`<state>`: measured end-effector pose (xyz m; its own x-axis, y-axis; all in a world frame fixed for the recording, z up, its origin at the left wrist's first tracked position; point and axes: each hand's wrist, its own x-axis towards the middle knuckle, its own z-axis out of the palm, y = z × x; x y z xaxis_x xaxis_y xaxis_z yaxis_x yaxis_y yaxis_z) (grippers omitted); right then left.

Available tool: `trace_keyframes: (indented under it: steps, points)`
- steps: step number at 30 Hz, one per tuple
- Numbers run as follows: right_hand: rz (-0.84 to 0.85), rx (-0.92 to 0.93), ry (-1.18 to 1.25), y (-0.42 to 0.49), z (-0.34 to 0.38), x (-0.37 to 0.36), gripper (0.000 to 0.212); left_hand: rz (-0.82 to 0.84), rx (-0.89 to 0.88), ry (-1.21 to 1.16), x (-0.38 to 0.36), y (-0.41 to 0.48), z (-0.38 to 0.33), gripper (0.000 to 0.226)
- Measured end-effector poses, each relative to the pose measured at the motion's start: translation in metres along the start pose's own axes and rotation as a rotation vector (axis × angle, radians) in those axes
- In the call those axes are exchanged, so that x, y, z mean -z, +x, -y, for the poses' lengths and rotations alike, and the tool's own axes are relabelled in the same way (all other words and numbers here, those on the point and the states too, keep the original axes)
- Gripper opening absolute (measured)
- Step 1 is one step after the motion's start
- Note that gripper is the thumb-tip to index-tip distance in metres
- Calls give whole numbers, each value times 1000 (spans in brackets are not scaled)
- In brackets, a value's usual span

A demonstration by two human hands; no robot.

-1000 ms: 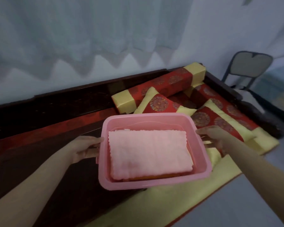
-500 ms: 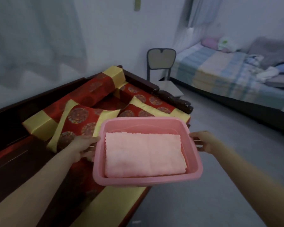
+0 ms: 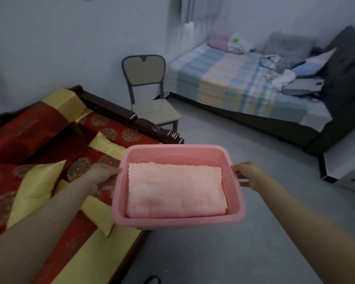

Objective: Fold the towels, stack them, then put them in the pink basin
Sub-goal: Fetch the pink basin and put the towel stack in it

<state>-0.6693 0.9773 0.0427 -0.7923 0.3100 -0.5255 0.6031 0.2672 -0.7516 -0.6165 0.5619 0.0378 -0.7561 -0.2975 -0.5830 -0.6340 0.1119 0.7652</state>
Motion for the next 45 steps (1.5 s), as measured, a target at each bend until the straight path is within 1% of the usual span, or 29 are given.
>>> trace_keyframes:
  steps: [4,8,11,15,17,19,22,24,25,28,33,38,40,42,45]
  points:
    - [-19,-6,9,68,22,27,21,-31,-46,29,-55,47,-50,23]
    - [-50,-15,21,147,57,49,22,-19,-50,23,-108,110,-102,16]
    - [-46,-13,17,199,87,66,22,7,-48,29,-142,154,-144,15]
    - [-60,-1,35,270,137,94,18,-43,-69,-12,-194,209,-206,15]
    - [-64,-11,59,308,161,107,16,-39,-46,-42,-220,236,-238,16]
    - [-40,-30,69,353,183,118,16,-51,-18,-73,-243,267,-264,8]
    - [-13,-33,71,419,214,124,20,-76,-14,-90,-269,310,-296,15]
    - [16,-20,58,469,240,122,25,-120,-2,-106,-284,341,-316,13]
    - [34,-14,51,488,252,120,23,-132,1,-118,-288,353,-324,12]
    - [92,-12,13,554,293,108,17,-174,11,-155,-300,397,-357,9]
    - [163,44,-94,625,366,63,8,-261,62,-207,-292,441,-379,27]
    - [268,80,-194,704,439,-30,20,-343,132,-265,-260,503,-393,26]
    - [293,78,-233,733,463,-73,16,-379,154,-289,-242,538,-397,25]
    - [308,74,-266,753,479,-108,7,-401,179,-309,-226,567,-396,23]
    - [356,56,-286,784,505,-168,14,-450,211,-328,-198,616,-393,22]
